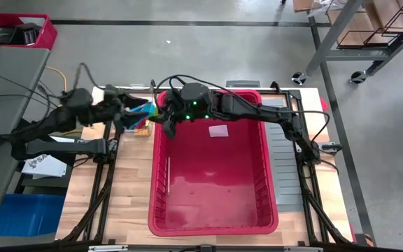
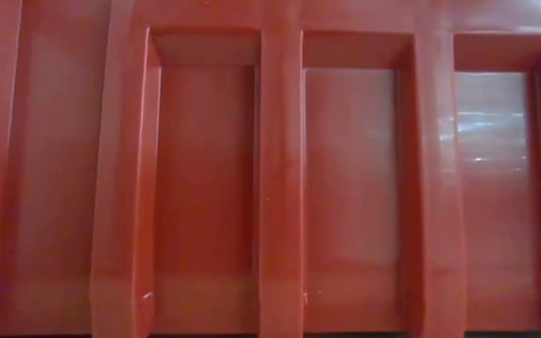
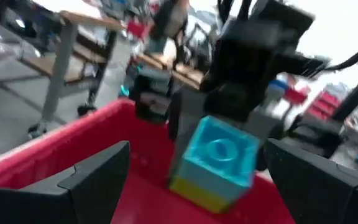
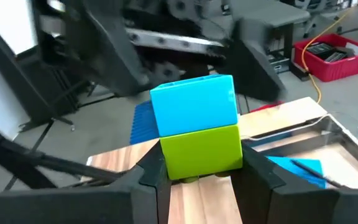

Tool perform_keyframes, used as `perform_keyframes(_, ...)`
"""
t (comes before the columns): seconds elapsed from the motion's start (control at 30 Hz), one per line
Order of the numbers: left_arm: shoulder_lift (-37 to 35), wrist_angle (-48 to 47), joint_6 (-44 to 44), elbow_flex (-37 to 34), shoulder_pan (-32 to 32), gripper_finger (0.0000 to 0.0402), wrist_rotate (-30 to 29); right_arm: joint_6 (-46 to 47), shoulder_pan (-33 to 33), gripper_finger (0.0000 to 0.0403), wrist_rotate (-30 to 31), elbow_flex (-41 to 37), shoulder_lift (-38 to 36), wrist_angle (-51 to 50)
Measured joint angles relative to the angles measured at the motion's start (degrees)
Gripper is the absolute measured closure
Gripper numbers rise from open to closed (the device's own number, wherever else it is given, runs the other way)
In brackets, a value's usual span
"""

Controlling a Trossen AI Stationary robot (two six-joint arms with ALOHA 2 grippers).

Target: Sort Items/Unsort Items

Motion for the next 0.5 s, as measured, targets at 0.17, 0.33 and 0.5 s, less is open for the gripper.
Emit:
perform_keyframes(0.17, 2.3, 0.8, -0.5, 0.0, 0.0, 0.0037, 4.1, -0.2, 1.4, 0.0293, -0.1, 0.0, -0.7, -0.8)
perform_keyframes(0.33, 4.5, 2.9, -0.1, 0.0, -0.1, 0.0037, 6.6, -0.2, 2.6, 0.0293, -0.4, 0.0, -0.6, -1.2)
perform_keyframes(0.5, 6.7, 5.3, -1.4, 0.0, -0.7, 0.0037, 11.0, -0.1, 3.1, 0.0293, -1.3, 0.0, -0.6, -1.2)
